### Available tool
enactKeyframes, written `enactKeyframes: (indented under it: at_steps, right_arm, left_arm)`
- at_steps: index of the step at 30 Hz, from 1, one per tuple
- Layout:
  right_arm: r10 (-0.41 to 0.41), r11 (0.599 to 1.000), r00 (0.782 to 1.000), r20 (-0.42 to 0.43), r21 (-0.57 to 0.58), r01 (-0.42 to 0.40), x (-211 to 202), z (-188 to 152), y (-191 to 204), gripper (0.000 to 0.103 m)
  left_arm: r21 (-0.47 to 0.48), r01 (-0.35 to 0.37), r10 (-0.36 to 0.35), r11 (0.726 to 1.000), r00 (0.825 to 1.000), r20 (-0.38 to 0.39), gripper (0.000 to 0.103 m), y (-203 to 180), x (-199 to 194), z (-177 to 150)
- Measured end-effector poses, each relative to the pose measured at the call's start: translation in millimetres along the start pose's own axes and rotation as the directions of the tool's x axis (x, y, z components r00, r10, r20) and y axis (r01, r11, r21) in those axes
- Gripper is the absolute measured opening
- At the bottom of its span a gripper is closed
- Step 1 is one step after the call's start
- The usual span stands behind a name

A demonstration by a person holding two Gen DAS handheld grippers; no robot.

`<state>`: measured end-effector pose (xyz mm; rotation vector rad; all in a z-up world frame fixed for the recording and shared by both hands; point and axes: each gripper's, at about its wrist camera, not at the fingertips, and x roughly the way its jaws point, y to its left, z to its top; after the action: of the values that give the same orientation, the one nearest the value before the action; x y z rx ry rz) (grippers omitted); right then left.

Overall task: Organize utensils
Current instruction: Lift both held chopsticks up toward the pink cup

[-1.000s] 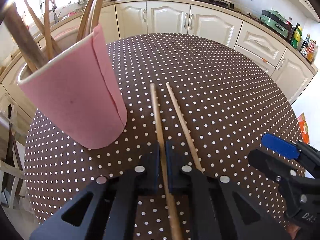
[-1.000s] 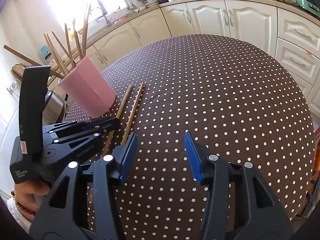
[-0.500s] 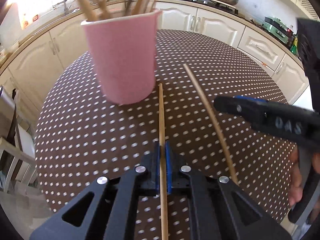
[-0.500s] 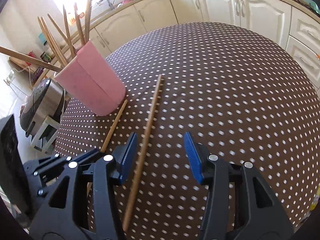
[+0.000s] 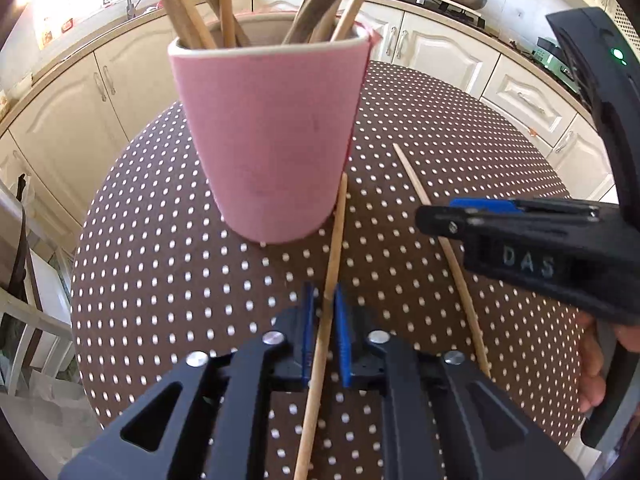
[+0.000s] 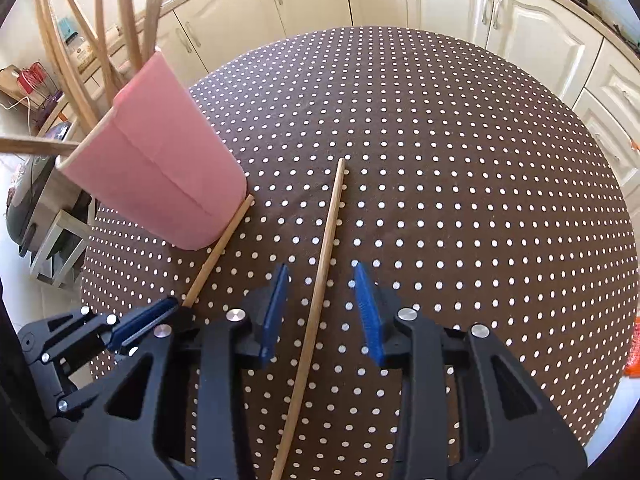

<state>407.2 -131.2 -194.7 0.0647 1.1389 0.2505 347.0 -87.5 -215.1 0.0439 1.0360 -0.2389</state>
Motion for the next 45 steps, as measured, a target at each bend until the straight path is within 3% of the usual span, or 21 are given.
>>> enactKeyframes:
  at_steps: [1,5,7,10,15,22,29,33,40,45]
  right_arm:
    - [-0.017,1.0,1.0,-0.005,-0.014,0.017,1.2,1.2,2.9,0.025]
    - [-0.031,0.999,0.999,-0.028,-0.039,0.03,4.4,6.0,7.1,0.009]
    - [-0.009,0.999,0.999,-0.04,-0.041,0.007,2.8,5.6,3.6,0.008]
    - [0.016,0.999,0.998,-0.057,-0.042,-0.018,-1.2,3.2,-5.5,0.006]
    - [0.06,0.998,0.997,-0.056,-0.02,-0.061,-10.4,-9.4,-20.8,0.006]
    - [0.122,0.992,0.992,0.023,0.008,-0.122,-38.9,-47.3,-40.8,0.006]
    - [0.171,0.985,0.977,0.127,0.005,-0.173,-85.9,-68.2,-46.8,0.006]
    - [0.196,0.98,0.96,0.199,-0.005,-0.199,-119.1,-77.0,-52.2,0.006]
    - [0.223,0.974,0.919,0.326,-0.037,-0.223,-168.6,-86.6,-45.9,0.006]
    - [0.23,0.973,0.894,0.385,-0.066,-0.222,-189.8,-84.9,-36.8,0.006]
  left_arm:
    - [0.001,-0.002,0.002,1.0,1.0,-0.002,0.022,1.2,1.1,1.4]
    - [0.026,-0.02,0.02,0.999,1.0,-0.005,0.023,-3.2,7.7,12.6]
    - [0.041,-0.032,0.032,0.999,0.999,-0.003,0.023,-6.3,9.4,14.2]
    - [0.061,-0.058,0.058,0.996,0.998,-0.003,0.008,-16.0,12.0,19.1]
    - [0.062,-0.02,0.02,0.998,1.0,0.003,0.007,-8.6,9.5,13.2]
    - [0.059,0.076,-0.08,0.995,0.995,0.063,0.006,-5.1,-11.7,-8.2]
    - [0.083,0.159,-0.17,0.984,0.973,0.156,0.006,-6.1,-49.9,-20.1]
    - [0.115,0.186,-0.209,0.976,0.947,0.242,0.006,-12.4,-83.0,-34.0]
    - [0.134,0.239,-0.273,0.962,0.883,0.383,0.006,-6.3,-127.7,-52.6]
    - [0.163,0.267,-0.313,0.95,0.812,0.493,0.006,3.8,-153.4,-75.3]
